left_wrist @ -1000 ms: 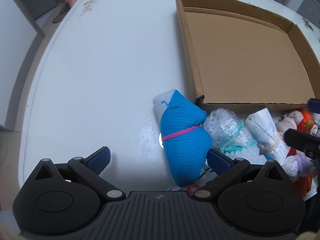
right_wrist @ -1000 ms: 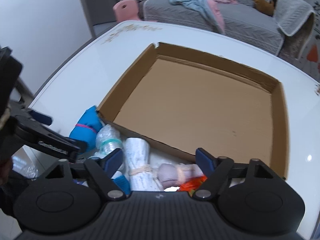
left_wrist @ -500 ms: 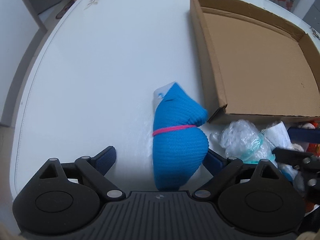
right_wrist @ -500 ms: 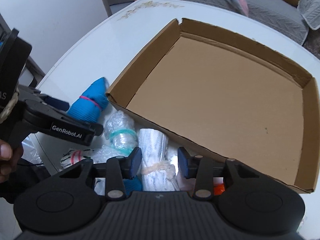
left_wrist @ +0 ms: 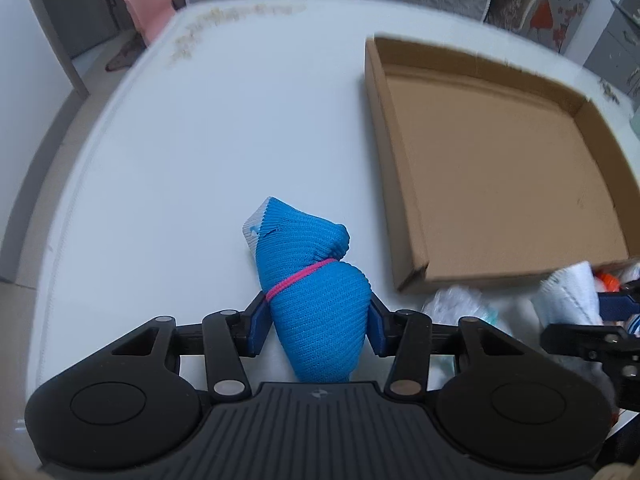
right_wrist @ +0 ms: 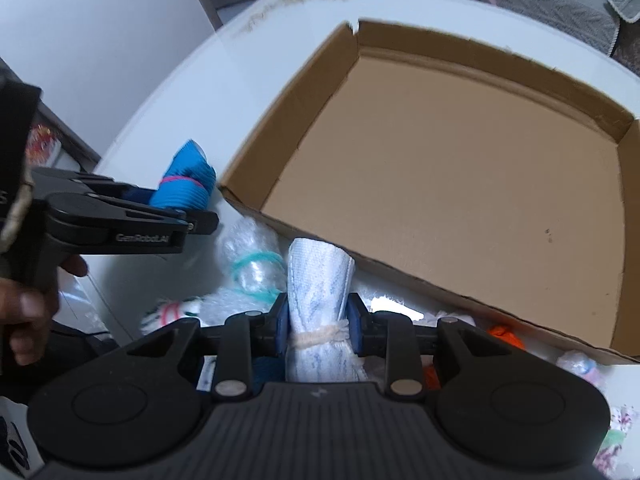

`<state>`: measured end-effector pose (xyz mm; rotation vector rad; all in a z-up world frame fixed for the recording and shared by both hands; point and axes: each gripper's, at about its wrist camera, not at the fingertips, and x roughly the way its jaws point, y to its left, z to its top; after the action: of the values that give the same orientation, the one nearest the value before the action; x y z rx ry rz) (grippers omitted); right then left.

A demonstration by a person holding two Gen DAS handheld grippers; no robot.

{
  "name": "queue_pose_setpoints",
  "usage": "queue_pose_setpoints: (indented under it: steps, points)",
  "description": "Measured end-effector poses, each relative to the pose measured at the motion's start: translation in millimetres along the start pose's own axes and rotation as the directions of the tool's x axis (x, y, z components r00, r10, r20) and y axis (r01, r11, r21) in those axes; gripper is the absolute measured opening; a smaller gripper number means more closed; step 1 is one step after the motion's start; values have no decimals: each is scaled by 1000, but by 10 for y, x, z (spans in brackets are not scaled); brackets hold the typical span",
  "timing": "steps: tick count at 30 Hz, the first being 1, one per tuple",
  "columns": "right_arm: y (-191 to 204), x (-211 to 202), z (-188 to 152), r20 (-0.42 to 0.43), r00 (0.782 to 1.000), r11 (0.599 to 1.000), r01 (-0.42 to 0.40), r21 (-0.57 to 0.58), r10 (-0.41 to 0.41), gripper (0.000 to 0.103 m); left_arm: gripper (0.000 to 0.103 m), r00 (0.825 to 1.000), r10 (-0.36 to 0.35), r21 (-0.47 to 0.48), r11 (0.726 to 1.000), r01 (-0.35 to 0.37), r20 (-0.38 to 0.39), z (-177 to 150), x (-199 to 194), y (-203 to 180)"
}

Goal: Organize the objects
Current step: 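Carry the blue and white socks into the box with both grippers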

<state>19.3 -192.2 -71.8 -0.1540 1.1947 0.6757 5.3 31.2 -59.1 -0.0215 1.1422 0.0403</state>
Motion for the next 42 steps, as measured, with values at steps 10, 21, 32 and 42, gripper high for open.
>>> queue_pose_setpoints:
  steps: [10,21,32,42]
  points:
    - [-145,-644,380,148,987,996,-69,59,60,26,54,987,-104,58,994,97,124,610,-452,-165]
    - [-543,-490,1248,234,972,982,-42,181,-1,26,55,960,-207,162,971,178,189,1300,-50,-549]
    - [-868,-41,1458,191,981,974,-64,219,22,26,55,963,-231,271,944,187,141,1293,595,-762]
    - [-889,340,1534,143,989,979,-58,195,30,27,55,975,-168,307,945,118,142,1195,800,-843]
